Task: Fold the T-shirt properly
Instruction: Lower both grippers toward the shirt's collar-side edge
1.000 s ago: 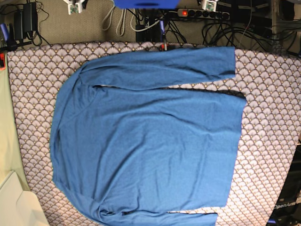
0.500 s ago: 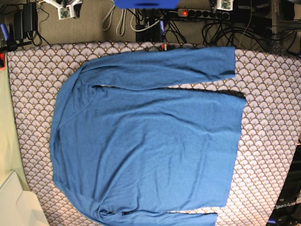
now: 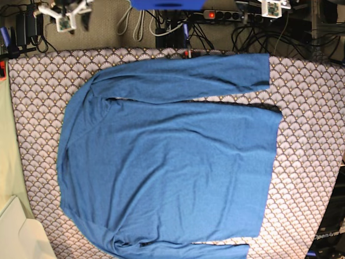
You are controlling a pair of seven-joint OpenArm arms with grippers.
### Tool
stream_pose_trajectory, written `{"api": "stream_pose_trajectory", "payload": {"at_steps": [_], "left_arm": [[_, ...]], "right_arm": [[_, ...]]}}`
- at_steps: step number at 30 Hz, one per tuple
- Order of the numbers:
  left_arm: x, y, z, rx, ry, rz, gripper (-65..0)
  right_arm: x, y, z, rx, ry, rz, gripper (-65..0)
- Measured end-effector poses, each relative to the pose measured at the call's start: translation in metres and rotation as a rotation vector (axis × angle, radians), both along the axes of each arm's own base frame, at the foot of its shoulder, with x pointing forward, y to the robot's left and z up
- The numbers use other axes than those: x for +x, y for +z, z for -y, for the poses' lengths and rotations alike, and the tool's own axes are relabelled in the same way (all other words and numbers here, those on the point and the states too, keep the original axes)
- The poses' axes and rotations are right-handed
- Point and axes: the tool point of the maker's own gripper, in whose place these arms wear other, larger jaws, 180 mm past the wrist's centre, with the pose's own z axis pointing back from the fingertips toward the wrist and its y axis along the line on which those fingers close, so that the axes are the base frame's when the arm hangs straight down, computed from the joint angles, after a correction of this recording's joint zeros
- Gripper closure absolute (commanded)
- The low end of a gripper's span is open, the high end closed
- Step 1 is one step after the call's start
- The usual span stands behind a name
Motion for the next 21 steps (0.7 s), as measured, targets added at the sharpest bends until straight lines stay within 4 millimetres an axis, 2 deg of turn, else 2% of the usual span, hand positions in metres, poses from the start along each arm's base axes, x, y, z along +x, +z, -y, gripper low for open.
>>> {"api": "stream_pose_trajectory", "payload": {"at_steps": [5,9,14,18,21], "left_arm": [[0.004,0.007,-0.038,-0.037,0.163,0.029,-40.1],[0.007,0.012,-0.055,-0.040,0.215,0.052,-40.2],[0.035,0.017,-0.057,-0.061,0.230,0.129,-40.2],[0.046,0.017,-0.056,-0.068,0.238,0.154,-40.2],[0.063,0.021,-0.057,-0.068,0.238,0.196,-40.2]], "right_arm": [[0.009,0.002,0.002,-0.003,0.003,0.016,-23.2],[0.028,0.009,-0.002,0.008,0.022,0.077,-23.3],[0.043,0.012,-0.002,0.006,0.021,0.107,-23.3],[0.043,0.011,-0.002,0.005,0.022,0.106,-23.3],[0.049,0.013,-0.002,0.005,0.022,0.121,-23.3]]}}
